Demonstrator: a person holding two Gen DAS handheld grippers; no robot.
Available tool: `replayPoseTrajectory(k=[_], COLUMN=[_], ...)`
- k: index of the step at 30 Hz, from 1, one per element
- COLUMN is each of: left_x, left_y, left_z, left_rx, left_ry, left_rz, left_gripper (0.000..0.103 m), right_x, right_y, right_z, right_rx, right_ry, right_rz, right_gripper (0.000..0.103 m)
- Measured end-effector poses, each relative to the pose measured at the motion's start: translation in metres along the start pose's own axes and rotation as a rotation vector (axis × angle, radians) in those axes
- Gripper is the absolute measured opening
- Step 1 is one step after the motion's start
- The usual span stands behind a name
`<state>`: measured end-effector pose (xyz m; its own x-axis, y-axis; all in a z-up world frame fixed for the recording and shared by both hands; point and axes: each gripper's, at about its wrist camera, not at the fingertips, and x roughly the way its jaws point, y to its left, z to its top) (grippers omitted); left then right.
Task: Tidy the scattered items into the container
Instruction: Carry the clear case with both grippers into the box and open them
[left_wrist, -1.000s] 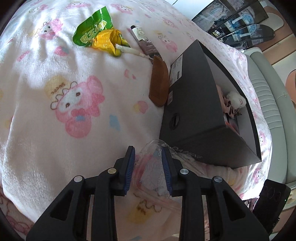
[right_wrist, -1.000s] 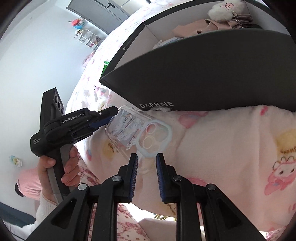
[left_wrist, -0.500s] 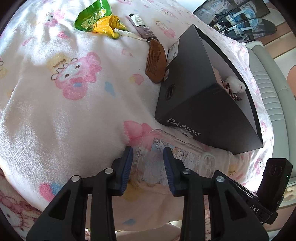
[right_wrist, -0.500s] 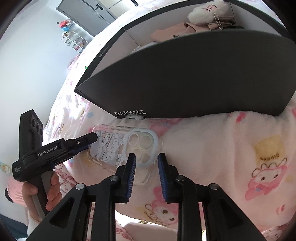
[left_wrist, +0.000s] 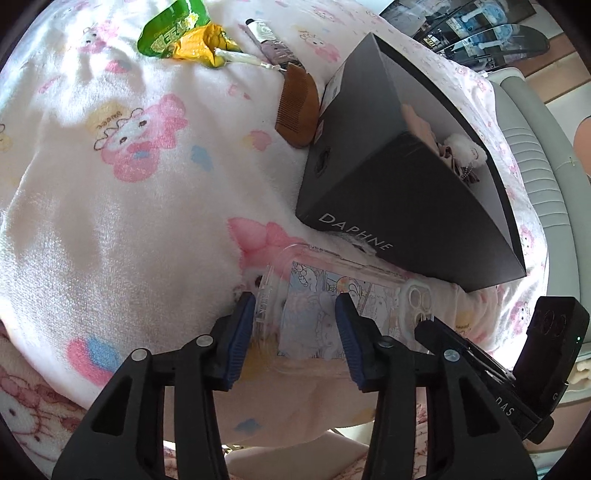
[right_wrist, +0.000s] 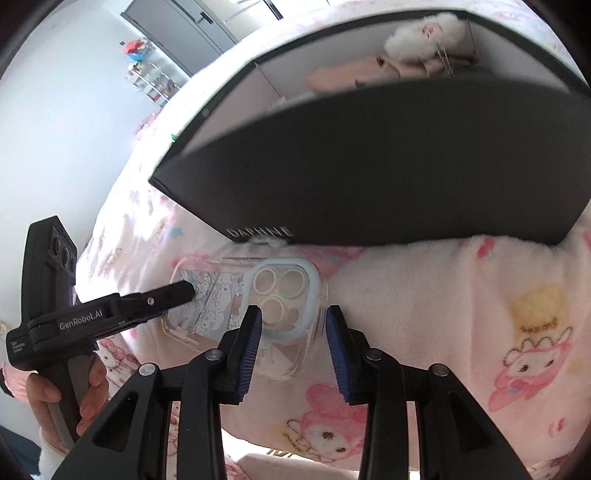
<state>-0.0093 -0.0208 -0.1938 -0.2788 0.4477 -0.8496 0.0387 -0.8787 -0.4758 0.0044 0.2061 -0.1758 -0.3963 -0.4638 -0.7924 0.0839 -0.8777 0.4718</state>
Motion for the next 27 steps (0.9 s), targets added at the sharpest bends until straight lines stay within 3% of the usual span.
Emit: replayPoseTrajectory(k=[7,11,14,19,27], left_x=[-0.060,-0.069,-0.058,-0.015,0.032], left_y=[-0.031,-0.079,-0.112,-0.133,-0.127], left_z=[0.006,0.052,0.088,0.124,0.126], left_rx=[0.068,0.150,0.181,0.188,0.177], left_ry=[-0.072,-0.143,-0.158,-0.101,-0.010], left_rz=[-0.156,-0.181,-0.173,-0.120,0.007], left_gripper=[0.044,0.044,0.044,0.044,0.046], right_x=[-0.080,-0.102,-0.099,-0.080,-0.044], right_y=[0.017,0.019,0.005,-0.028,-0.036], right_z=[0.020,0.045,0.068,0.102,0.116], right_rx=[-0.049,-0.080,-0.060,0.002,-0.008], right_ry=[-0.174,-0.263,-0.272,-0.226,-0.082], right_rz=[0.065,0.038,-0.002,-0.043,-0.095], right_gripper=[0.032,0.033,0.033,0.034,0.038])
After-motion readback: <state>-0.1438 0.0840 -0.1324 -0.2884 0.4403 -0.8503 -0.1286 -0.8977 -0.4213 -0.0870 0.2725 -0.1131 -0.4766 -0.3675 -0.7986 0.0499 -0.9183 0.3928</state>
